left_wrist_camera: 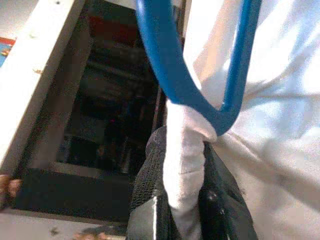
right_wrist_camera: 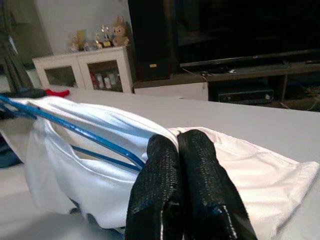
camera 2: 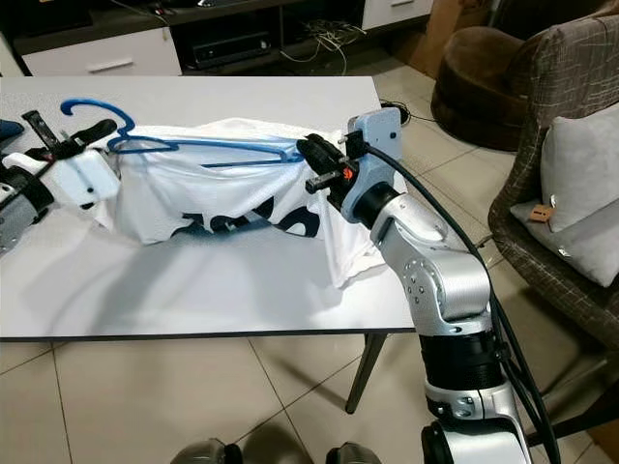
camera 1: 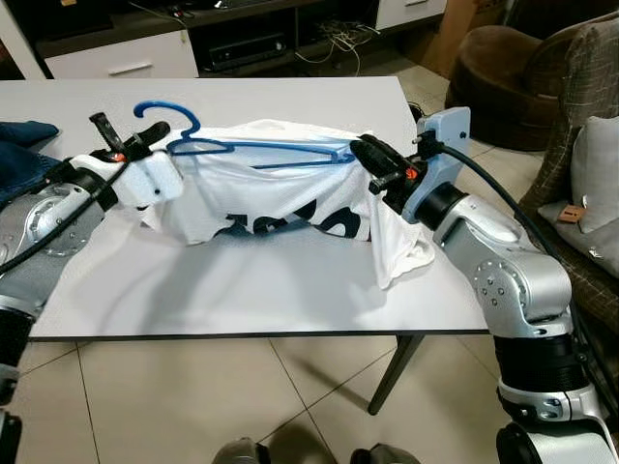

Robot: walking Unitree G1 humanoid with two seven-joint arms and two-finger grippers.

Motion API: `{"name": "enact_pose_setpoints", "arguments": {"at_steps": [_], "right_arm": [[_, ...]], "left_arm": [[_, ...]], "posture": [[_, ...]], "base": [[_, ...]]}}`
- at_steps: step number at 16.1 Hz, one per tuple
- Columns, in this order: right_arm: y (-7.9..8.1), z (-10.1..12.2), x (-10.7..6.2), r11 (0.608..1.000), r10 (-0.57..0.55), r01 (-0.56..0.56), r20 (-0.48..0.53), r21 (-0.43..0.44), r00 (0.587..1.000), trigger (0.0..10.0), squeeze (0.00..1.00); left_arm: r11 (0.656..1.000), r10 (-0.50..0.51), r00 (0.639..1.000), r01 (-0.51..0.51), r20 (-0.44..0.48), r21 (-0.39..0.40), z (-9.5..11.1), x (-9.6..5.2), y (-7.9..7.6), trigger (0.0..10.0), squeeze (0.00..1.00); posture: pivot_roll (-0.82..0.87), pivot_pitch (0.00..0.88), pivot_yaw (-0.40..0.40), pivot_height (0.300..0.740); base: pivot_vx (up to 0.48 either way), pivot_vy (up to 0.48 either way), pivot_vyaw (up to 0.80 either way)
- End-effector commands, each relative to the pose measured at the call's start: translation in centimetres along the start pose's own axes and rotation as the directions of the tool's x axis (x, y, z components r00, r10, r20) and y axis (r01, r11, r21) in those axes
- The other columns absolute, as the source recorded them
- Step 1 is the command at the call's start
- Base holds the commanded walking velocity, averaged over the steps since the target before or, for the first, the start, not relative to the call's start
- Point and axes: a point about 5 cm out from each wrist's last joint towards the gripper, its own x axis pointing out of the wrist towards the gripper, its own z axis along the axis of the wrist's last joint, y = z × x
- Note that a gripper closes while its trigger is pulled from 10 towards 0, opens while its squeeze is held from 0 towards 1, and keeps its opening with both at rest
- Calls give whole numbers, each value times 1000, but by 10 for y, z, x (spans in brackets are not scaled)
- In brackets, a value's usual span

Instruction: Hang hanger

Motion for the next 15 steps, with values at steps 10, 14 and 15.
{"name": "enact_pose_setpoints", "arguments": {"at_steps": [10, 14, 15], "right_arm": [[21, 5, -10, 988, 139, -134, -76, 73, 987, 10000, 0], [25, 10, -12, 950, 209, -190, -53, 248, 977, 10000, 0], [26, 11, -13, 943, 222, -200, -56, 265, 973, 10000, 0]], "left_arm": [[983, 166, 985, -169, -48, -76, 4, 6, 5, 10000, 0], [955, 284, 954, -290, -95, -62, 1, 5, 14, 10000, 0], [929, 340, 935, -351, -103, -118, 4, 6, 19, 10000, 0]], "posture": [[-49, 34, 25, 740], [-46, 36, 23, 740], [-46, 36, 23, 740]], "base": [[0, 0, 0], [0, 0, 0], [0, 0, 0]]}}
